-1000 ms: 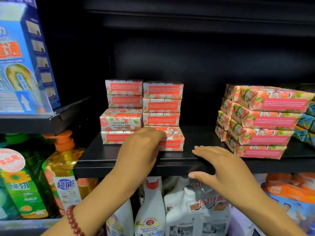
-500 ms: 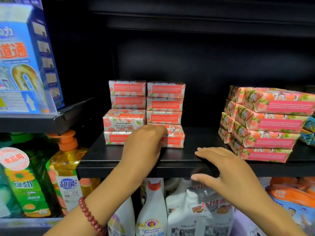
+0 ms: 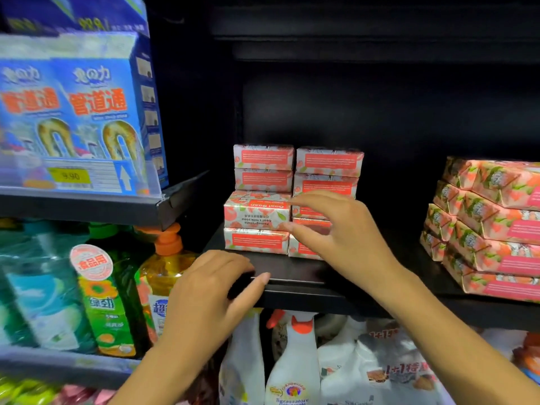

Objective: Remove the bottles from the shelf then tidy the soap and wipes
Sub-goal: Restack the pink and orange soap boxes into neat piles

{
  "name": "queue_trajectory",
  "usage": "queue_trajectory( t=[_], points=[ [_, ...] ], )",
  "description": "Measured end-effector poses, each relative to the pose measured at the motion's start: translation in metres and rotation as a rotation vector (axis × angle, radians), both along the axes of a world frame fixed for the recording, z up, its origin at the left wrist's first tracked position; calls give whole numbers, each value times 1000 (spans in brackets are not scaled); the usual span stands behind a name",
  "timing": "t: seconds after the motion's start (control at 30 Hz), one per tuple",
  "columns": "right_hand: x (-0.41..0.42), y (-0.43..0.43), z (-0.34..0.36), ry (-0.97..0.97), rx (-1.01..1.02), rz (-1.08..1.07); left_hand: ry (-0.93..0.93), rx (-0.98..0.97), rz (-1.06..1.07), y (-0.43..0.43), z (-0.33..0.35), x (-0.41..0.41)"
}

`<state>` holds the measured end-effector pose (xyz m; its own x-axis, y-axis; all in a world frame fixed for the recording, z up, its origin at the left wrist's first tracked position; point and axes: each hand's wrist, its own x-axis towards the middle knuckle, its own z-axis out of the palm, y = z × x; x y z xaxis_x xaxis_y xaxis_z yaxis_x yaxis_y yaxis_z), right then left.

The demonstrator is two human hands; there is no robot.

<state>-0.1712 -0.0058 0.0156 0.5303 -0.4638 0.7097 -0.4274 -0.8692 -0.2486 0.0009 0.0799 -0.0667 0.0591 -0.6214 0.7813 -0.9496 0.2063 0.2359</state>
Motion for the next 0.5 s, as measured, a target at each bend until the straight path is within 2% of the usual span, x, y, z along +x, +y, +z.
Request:
queue_trajectory(
  t=[0.2, 0.4, 0.5],
  points=[
    [54, -25, 7, 364, -85, -71, 56, 26, -47, 7, -2, 6],
    [58, -26, 9, 348, -68, -56, 89, 28, -84, 8, -3, 10],
    [60, -31, 16, 412, -14, -57, 103, 40, -93, 7, -3, 9]
  ],
)
